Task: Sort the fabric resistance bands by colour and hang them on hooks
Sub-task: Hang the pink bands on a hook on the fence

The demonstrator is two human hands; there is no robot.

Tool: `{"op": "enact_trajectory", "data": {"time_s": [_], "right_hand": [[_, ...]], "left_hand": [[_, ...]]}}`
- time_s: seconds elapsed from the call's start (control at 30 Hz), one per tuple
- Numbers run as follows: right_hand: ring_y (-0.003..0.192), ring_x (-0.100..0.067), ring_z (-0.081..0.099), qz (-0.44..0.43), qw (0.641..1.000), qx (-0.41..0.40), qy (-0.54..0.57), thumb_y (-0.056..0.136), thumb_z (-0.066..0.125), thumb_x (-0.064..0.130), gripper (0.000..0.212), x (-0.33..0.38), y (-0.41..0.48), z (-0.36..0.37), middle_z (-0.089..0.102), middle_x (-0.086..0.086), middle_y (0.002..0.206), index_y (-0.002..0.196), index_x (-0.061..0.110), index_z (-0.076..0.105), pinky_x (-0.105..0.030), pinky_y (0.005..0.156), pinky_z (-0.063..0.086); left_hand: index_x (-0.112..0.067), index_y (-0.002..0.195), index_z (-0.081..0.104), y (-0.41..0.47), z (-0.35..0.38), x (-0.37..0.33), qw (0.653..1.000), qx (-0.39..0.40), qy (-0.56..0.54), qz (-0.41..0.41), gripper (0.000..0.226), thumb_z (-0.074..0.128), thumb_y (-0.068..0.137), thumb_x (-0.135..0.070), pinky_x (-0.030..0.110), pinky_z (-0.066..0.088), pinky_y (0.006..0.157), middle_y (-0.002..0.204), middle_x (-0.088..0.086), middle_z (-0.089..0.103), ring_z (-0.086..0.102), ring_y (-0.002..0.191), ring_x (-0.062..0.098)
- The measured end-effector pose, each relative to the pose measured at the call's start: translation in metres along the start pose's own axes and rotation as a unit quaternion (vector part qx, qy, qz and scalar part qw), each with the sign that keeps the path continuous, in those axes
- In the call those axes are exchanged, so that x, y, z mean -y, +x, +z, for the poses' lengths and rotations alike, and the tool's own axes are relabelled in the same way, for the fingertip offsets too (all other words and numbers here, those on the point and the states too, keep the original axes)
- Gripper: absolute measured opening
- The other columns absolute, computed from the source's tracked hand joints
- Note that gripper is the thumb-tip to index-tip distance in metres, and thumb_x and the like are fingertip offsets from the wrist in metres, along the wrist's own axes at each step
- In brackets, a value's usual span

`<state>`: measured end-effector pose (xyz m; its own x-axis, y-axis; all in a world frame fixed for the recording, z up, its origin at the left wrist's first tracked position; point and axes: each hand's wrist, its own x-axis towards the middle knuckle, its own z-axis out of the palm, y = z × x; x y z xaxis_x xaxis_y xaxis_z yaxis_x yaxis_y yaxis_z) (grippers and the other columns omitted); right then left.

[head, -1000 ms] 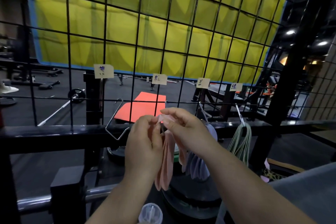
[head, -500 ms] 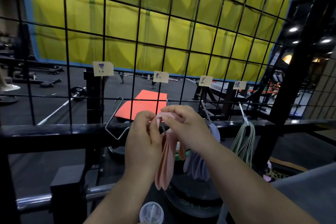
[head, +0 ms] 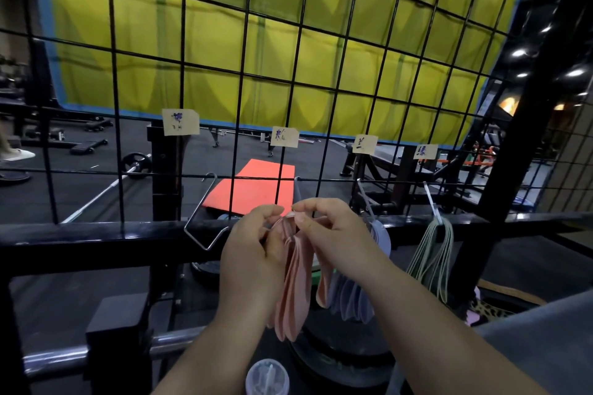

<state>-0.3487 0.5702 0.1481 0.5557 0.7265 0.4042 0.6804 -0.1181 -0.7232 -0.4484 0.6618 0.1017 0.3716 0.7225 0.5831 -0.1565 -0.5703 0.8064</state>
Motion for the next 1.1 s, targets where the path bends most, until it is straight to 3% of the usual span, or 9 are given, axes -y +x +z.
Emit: {"op": "enact_trajectory", "data": {"time_s": [0.07, 0.13, 0.27, 0.4, 0.5, 0.63, 0.8, 0.97, 1.1], "right_hand": [[0.079, 0.003, 0.064, 0.008, 0.999, 0.009, 0.043, 0.094, 0.060, 0.032, 0.012, -0.001, -0.001, -0.001, 0.067, 0.010, 0.099, 0.101, 0.039, 0.066, -0.014, 0.072, 0.046], [0.082, 0.003, 0.065, 0.010, 0.997, 0.005, 0.076, 0.094, 0.061, 0.030, 0.012, -0.002, -0.002, 0.000, 0.071, 0.011, 0.091, 0.101, 0.037, 0.067, -0.020, 0.077, 0.050], [0.080, 0.000, 0.064, 0.012, 0.991, 0.014, 0.129, 0.095, 0.059, 0.026, 0.013, -0.001, -0.005, 0.001, 0.069, 0.007, 0.094, 0.104, 0.032, 0.068, -0.018, 0.068, 0.048], [0.085, -0.004, 0.065, 0.015, 0.985, 0.028, 0.169, 0.097, 0.057, 0.022, 0.016, -0.002, -0.006, -0.003, 0.070, 0.006, 0.094, 0.109, 0.025, 0.067, -0.020, 0.075, 0.051], [0.087, -0.007, 0.067, 0.016, 0.979, 0.040, 0.198, 0.097, 0.056, 0.018, 0.018, -0.005, -0.007, -0.005, 0.072, 0.001, 0.098, 0.110, 0.021, 0.068, -0.020, 0.075, 0.051], [0.067, -0.002, 0.065, 0.006, 0.975, 0.053, 0.217, 0.097, 0.054, 0.011, 0.016, -0.007, -0.008, -0.006, 0.071, 0.007, 0.076, 0.107, 0.010, 0.067, -0.017, 0.063, 0.048], [0.079, -0.010, 0.065, 0.013, 0.972, 0.036, 0.232, 0.090, 0.060, 0.028, 0.024, -0.009, -0.008, -0.005, 0.071, 0.004, 0.085, 0.103, 0.009, 0.067, -0.023, 0.071, 0.050], [0.094, -0.019, 0.068, 0.036, 0.978, 0.044, 0.200, 0.092, 0.057, 0.041, 0.032, -0.008, -0.009, -0.007, 0.071, -0.008, 0.105, 0.102, 0.015, 0.074, -0.032, 0.085, 0.053], [0.097, -0.014, 0.068, 0.063, 0.980, 0.015, 0.190, 0.099, 0.052, 0.030, 0.022, -0.006, -0.012, -0.008, 0.073, -0.001, 0.104, 0.101, 0.023, 0.073, -0.030, 0.087, 0.053]], "left_hand": [[-0.037, 0.102, 0.065, 0.000, -0.002, -0.003, 1.000, 0.006, -0.003, 0.003, 0.022, 0.059, 0.092, -0.018, 0.003, 0.039, 0.069, 0.094, -0.007, 0.067, 0.060, 0.085, -0.003], [-0.045, 0.098, 0.065, -0.001, -0.004, -0.007, 1.000, 0.010, -0.009, 0.005, 0.025, 0.060, 0.092, -0.020, 0.001, 0.038, 0.069, 0.090, -0.011, 0.068, 0.060, 0.086, -0.006], [-0.048, 0.099, 0.069, -0.003, -0.006, -0.014, 1.000, 0.017, -0.021, 0.014, 0.026, 0.060, 0.093, -0.024, -0.001, 0.037, 0.070, 0.088, -0.024, 0.069, 0.060, 0.089, -0.011], [-0.059, 0.095, 0.061, -0.004, -0.008, -0.017, 0.999, 0.036, -0.016, 0.021, 0.035, 0.059, 0.094, -0.025, 0.001, 0.039, 0.070, 0.086, -0.027, 0.068, 0.059, 0.090, -0.012], [-0.047, 0.109, 0.066, -0.004, -0.007, -0.012, 0.997, 0.049, 0.026, 0.053, 0.031, 0.058, 0.094, -0.021, 0.002, 0.037, 0.068, 0.084, -0.016, 0.062, 0.055, 0.086, -0.007], [-0.031, 0.117, 0.068, -0.003, -0.007, -0.010, 0.996, 0.059, 0.041, 0.055, 0.029, 0.059, 0.094, -0.015, 0.001, 0.036, 0.070, 0.089, -0.014, 0.052, 0.052, 0.087, -0.004], [-0.042, 0.113, 0.065, -0.005, -0.008, -0.018, 0.993, 0.109, -0.005, 0.053, 0.045, 0.054, 0.092, -0.004, 0.004, 0.039, 0.069, 0.094, -0.011, 0.049, 0.052, 0.082, 0.000], [-0.035, 0.115, 0.065, -0.005, -0.012, -0.021, 0.989, 0.127, -0.068, 0.018, 0.052, 0.054, 0.086, 0.007, 0.003, 0.038, 0.071, 0.097, -0.004, 0.048, 0.048, 0.075, -0.001], [-0.025, 0.115, 0.069, -0.007, -0.011, -0.021, 0.987, 0.141, -0.079, 0.000, 0.042, 0.054, 0.087, 0.004, 0.003, 0.039, 0.074, 0.106, -0.006, 0.051, 0.051, 0.082, 0.002]]}}
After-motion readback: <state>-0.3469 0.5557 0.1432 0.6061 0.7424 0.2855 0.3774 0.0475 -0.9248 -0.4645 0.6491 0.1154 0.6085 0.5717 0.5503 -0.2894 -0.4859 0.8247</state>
